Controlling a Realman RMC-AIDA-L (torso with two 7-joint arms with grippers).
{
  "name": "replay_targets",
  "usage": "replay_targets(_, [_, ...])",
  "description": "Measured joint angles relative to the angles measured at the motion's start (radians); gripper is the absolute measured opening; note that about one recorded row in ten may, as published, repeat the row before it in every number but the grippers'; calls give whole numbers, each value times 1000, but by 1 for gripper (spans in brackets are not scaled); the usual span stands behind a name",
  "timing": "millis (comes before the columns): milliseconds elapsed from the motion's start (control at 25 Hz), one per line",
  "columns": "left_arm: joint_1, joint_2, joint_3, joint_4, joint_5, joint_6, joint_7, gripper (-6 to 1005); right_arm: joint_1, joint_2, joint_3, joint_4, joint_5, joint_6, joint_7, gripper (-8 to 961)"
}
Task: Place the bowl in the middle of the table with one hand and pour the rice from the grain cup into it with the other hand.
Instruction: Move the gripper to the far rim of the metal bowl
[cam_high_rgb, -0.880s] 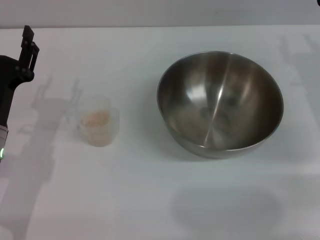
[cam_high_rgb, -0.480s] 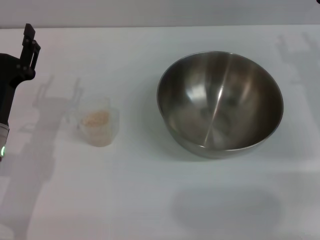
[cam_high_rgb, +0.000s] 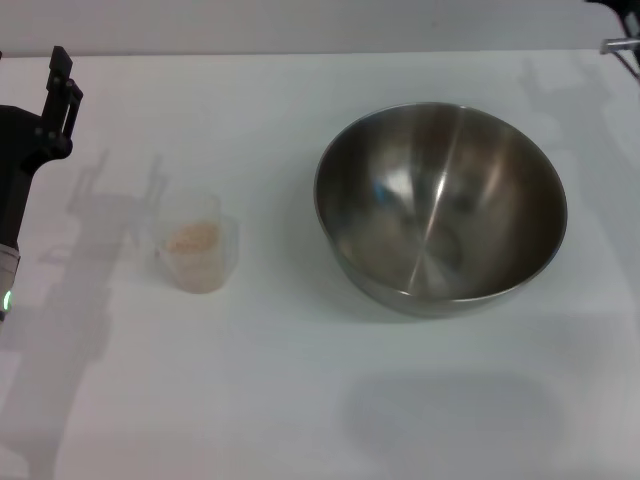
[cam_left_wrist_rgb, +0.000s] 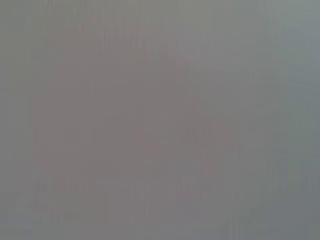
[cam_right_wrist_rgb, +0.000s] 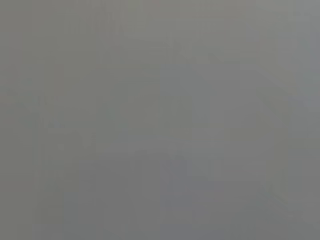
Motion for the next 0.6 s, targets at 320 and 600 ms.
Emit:
replay_targets(320, [-3,1,0,1,0,-2,-4,668,-144,15,175,-561,-221,672,5,689])
replay_targets(600, [-6,-1,0,-2,0,4,-10,667,-180,29,236,-876,-235,1174,-14,690])
